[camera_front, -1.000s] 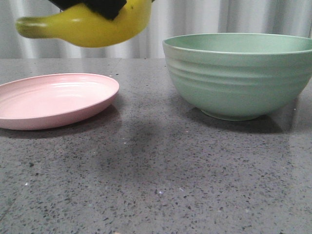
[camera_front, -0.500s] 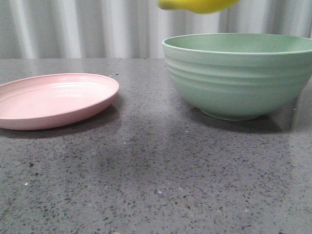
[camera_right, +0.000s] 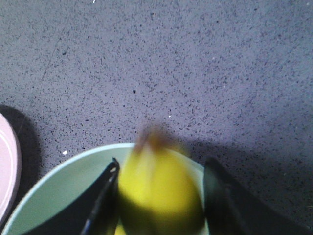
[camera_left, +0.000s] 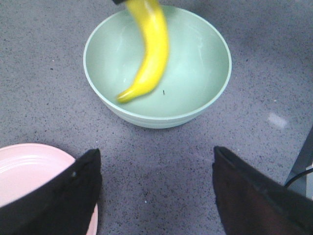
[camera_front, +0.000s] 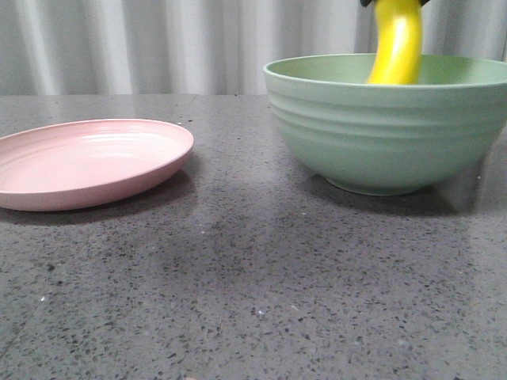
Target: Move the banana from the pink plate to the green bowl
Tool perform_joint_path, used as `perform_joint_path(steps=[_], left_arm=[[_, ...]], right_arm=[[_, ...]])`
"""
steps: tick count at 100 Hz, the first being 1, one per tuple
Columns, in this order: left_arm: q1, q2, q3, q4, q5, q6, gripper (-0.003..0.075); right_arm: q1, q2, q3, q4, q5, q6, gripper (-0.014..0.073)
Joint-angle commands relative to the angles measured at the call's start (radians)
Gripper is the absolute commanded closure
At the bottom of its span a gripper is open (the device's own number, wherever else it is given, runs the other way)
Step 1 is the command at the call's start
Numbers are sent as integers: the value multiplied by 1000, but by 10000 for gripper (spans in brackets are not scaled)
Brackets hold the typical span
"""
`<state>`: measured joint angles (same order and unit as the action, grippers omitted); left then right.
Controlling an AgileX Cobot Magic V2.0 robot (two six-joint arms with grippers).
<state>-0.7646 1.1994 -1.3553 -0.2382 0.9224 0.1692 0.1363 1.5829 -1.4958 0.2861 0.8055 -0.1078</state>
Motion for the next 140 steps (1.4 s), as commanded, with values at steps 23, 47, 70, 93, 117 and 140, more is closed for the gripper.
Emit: perform_joint_path(steps=[23,47,70,93,117,140], left_arm=[[-7,-25,-35,-23,-111,-7,281],[-7,-32,-33,-14,-122,-33,528],[-7,-82,-20,43,-127,-46,741],[-7,-249,137,197,-297,-169,741],[-7,-530,490,203,-555,-169,741],[-7,-795,806,203,-720,-188,741]], right_arm=[[-5,-41,-42,0,-66,-19,189],[-5,-131,-42,-62,-31,-20,401],[-5,-272,-32,-73,2,-22,657],[-5,-509,157,-95,-93,-59,657],[-5,-827,546,-98,-373,-60,657],[-5,-1089,860,-98,-536,-60,657]])
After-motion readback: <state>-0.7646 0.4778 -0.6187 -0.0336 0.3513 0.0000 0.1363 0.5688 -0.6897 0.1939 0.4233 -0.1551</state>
